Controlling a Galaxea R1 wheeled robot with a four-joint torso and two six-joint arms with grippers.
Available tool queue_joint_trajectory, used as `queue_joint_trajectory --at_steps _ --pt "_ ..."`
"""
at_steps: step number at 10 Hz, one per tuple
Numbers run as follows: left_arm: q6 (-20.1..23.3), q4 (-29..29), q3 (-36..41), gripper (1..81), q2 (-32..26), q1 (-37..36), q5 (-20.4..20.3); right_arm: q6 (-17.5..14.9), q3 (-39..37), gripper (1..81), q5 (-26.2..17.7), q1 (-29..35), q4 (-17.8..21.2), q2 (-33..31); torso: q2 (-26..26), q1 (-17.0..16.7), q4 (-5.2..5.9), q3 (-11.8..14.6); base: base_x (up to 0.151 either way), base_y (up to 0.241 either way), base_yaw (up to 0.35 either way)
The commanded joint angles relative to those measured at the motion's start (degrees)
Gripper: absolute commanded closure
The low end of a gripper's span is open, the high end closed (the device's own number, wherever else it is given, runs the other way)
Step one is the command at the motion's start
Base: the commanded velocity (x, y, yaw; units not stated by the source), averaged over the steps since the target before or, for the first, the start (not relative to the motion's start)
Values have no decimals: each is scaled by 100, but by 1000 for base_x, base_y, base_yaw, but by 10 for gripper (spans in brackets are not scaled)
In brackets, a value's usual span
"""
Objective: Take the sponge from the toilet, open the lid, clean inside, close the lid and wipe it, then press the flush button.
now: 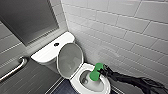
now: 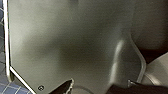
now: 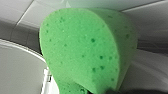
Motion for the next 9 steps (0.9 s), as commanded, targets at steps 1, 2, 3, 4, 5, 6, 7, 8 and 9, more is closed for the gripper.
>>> queue_joint_trajectory --at_steps 1,2,3,4,5,6,7,8,9 --pt "54 -3 -102 10 36 70 492 109 321 811 -525 413 59 -563 0 0 0 0 0 0 0" --pt "63 6 -207 10 132 70 492 117 777 811 -542 491 32 -932 0 0 0 0 0 0 0" --pt "71 24 -390 10 263 70 501 109 1239 811 -577 562 32 -1237 0 0 0 0 0 0 0" --pt "71 24 -505 10 351 70 501 109 1577 811 -586 615 23 -1486 0 0 0 0 0 0 0" --pt "80 33 -559 10 405 70 501 100 1831 811 -586 659 23 -1687 0 0 0 0 0 0 0" --pt "80 24 -568 10 414 70 492 100 2076 811 -604 651 23 -1853 0 0 0 0 0 0 0" --pt "80 33 -560 10 431 70 483 109 2245 811 -604 624 41 -1978 0 0 0 0 0 0 0" --pt "80 33 -568 10 449 70 483 109 2455 811 -595 581 50 -2118 0 0 0 0 0 0 0" --pt "80 33 -568 10 449 70 475 117 2639 811 -595 501 59 -2241 0 0 0 0 0 0 0"
